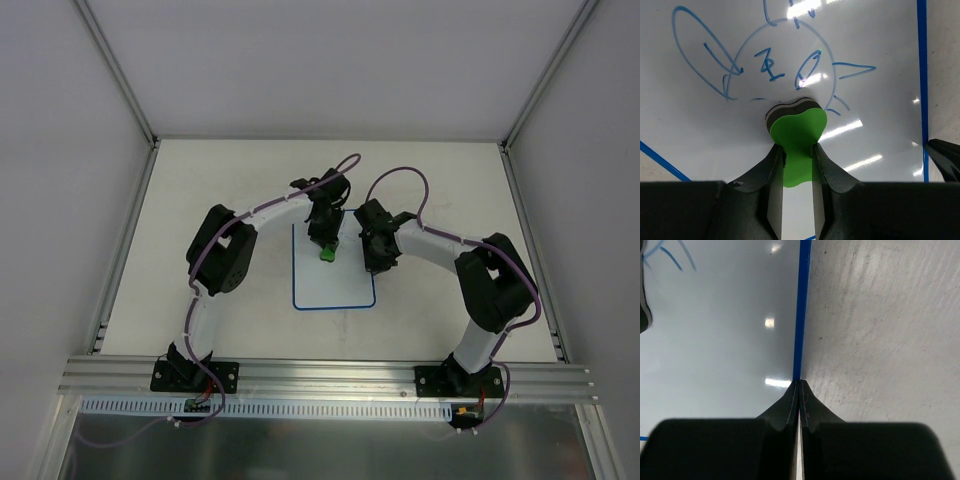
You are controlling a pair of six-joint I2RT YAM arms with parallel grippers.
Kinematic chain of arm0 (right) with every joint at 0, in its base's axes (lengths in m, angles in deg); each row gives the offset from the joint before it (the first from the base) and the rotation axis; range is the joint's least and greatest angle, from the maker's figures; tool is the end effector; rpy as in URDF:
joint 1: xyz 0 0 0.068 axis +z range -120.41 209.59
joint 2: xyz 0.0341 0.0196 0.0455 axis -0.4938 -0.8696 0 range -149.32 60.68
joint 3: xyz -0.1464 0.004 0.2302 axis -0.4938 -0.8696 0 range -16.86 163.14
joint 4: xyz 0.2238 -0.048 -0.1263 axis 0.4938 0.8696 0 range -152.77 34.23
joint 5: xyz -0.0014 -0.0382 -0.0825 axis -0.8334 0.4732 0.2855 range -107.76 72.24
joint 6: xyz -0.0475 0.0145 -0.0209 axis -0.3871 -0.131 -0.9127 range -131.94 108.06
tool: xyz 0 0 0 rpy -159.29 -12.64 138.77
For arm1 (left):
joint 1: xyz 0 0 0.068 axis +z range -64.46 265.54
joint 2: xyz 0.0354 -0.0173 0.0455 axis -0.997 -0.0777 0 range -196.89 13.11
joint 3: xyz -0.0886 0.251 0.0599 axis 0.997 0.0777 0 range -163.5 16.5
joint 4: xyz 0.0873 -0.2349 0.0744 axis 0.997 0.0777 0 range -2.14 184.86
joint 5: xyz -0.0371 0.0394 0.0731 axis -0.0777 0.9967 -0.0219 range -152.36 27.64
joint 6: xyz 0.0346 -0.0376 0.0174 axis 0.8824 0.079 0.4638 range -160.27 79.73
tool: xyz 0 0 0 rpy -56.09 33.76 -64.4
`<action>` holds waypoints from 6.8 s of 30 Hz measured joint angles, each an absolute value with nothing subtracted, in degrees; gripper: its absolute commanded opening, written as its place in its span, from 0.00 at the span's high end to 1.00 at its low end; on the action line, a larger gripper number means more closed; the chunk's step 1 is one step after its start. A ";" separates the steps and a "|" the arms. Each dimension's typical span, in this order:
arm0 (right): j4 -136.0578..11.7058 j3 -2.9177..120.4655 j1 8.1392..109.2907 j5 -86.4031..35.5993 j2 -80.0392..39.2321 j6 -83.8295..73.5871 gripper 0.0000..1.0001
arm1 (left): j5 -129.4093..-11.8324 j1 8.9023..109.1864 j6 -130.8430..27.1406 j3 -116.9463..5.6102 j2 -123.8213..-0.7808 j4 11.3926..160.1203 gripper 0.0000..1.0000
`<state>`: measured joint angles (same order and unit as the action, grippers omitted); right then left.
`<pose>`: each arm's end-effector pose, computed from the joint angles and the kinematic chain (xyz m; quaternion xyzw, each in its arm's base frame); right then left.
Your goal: Erase the whiteboard
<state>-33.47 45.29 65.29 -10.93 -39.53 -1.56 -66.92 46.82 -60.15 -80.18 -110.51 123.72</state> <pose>0.2776 0.1942 0.1687 -0.2032 0.9575 0.0229 0.2032 0.3585 -0.2911 0.1785 0.1682 0.9565 -0.1487 0.1860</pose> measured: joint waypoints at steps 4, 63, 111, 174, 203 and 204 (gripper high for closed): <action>-33.47 45.29 65.29 -10.95 -39.53 -1.72 1.00 | -67.07 47.39 -60.57 -80.25 -110.55 123.87 1.00; -31.66 71.50 76.02 -6.60 -51.18 -2.11 0.37 | -63.42 62.23 -71.28 -41.87 -75.34 123.83 0.09; -32.55 78.34 75.67 -3.22 -62.41 0.93 1.00 | -68.01 52.92 -80.19 -42.06 -85.90 109.38 0.47; -39.37 62.16 60.50 -6.32 -52.14 -11.12 1.00 | -68.27 52.24 -80.94 -47.42 -92.39 106.21 1.00; -28.42 82.45 61.53 -2.80 -64.81 -6.94 1.00 | -68.64 52.24 -80.74 -45.63 -91.43 104.37 1.00; -28.23 81.86 60.18 -2.69 -64.38 -6.72 1.00 | -68.75 52.27 -80.76 -45.63 -91.43 104.31 1.00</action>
<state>-28.23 81.86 60.18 -2.69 -64.38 -6.72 -68.75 52.27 -80.76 -45.63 -91.43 104.31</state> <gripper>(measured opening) 0.322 0.011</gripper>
